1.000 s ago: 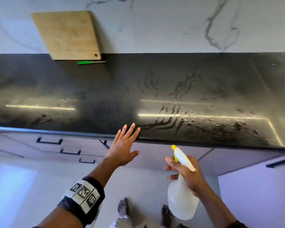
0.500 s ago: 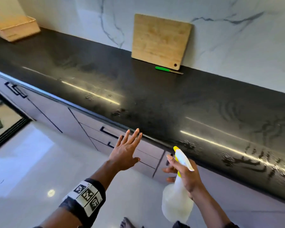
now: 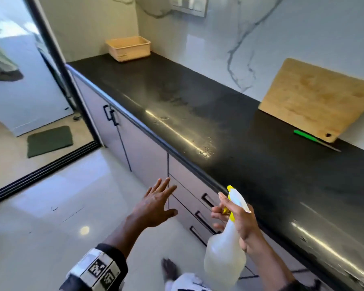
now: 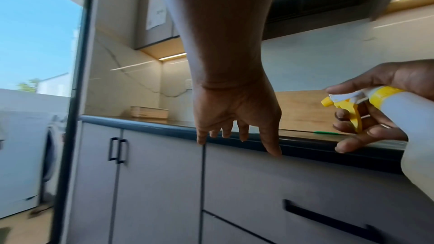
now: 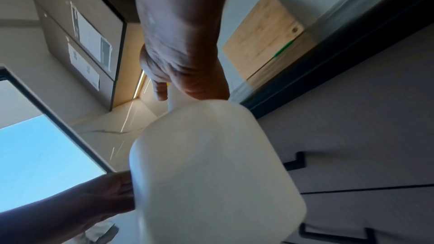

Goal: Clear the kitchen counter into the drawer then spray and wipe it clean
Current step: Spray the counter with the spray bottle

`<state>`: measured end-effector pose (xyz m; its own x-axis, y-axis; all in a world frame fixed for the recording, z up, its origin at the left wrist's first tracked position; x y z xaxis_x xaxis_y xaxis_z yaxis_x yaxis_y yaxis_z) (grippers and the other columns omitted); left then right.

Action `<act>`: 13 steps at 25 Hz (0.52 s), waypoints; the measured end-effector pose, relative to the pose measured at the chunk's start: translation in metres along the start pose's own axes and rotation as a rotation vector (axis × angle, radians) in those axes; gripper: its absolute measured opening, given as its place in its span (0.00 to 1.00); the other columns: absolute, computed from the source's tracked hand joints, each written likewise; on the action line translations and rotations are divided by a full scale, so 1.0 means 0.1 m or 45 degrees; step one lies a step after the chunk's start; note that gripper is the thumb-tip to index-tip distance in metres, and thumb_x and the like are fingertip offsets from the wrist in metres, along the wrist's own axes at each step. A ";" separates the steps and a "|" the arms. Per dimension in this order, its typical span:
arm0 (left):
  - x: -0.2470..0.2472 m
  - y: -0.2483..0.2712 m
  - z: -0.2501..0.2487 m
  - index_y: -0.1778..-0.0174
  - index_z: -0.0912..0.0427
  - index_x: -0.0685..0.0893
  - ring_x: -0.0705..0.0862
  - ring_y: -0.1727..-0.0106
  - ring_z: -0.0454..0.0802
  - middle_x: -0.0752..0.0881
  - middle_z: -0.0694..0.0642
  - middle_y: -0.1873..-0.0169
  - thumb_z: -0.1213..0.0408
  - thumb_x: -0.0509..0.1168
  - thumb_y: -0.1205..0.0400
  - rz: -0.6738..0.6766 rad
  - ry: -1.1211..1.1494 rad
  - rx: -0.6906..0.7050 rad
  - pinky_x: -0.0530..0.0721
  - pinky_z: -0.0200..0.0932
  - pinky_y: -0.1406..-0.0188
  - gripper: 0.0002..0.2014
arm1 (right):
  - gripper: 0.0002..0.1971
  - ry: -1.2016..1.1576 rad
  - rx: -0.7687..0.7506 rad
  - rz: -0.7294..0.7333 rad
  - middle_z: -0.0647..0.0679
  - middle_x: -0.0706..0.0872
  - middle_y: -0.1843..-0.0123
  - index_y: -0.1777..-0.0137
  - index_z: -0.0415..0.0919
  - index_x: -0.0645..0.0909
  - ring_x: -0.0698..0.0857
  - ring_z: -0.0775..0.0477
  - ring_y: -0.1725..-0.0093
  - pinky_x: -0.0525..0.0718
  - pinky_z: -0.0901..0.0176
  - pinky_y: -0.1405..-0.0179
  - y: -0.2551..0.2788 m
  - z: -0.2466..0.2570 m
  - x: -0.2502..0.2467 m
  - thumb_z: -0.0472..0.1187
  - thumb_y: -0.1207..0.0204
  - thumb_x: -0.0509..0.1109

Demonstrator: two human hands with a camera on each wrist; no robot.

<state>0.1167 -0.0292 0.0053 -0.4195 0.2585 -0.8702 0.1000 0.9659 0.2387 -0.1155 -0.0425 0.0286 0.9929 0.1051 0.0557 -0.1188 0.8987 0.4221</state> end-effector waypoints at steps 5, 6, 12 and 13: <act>-0.45 -0.03 1.68 0.16 0.42 0.56 0.42 0.14 0.48 0.44 0.48 0.14 0.42 0.66 0.20 0.014 0.028 -0.221 0.50 0.48 0.15 0.38 | 0.16 -0.019 -0.027 0.120 0.40 0.89 0.59 0.50 0.69 0.83 0.90 0.42 0.51 0.89 0.38 0.53 -0.92 0.22 1.24 0.54 0.36 0.81; -0.61 -0.08 1.96 0.16 0.43 0.57 0.44 0.14 0.48 0.45 0.48 0.14 0.43 0.65 0.19 0.021 0.018 -0.263 0.51 0.47 0.16 0.37 | 0.18 -0.018 -0.040 0.129 0.40 0.88 0.59 0.47 0.67 0.83 0.90 0.42 0.51 0.89 0.39 0.53 -1.12 0.30 1.49 0.55 0.37 0.81; -1.88 -1.39 2.40 0.14 0.44 0.53 0.49 0.14 0.50 0.49 0.47 0.14 0.44 0.62 0.17 -0.038 -0.191 0.002 0.52 0.50 0.16 0.36 | 0.26 -0.076 -0.041 0.121 0.37 0.87 0.61 0.33 0.56 0.77 0.88 0.42 0.54 0.88 0.44 0.59 -2.07 0.96 2.78 0.51 0.30 0.80; -2.02 -1.64 2.42 0.14 0.44 0.52 0.48 0.14 0.51 0.48 0.47 0.14 0.44 0.61 0.16 -0.036 -0.223 0.031 0.51 0.51 0.17 0.37 | 0.28 -0.086 -0.041 0.099 0.37 0.86 0.62 0.31 0.54 0.76 0.88 0.42 0.56 0.88 0.44 0.59 -2.17 1.05 2.91 0.50 0.29 0.80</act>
<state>0.4030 -0.2363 0.0378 -0.2594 0.2273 -0.9387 0.1130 0.9724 0.2042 0.1987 -0.2518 0.0485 0.9778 0.1475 0.1485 -0.1946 0.9023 0.3848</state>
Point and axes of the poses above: each hand's wrist, its own y-axis away from the middle knuckle, its own x-axis out of the palm, z = x × y, the point moved 10 cm from there along -y, towards the middle knuckle
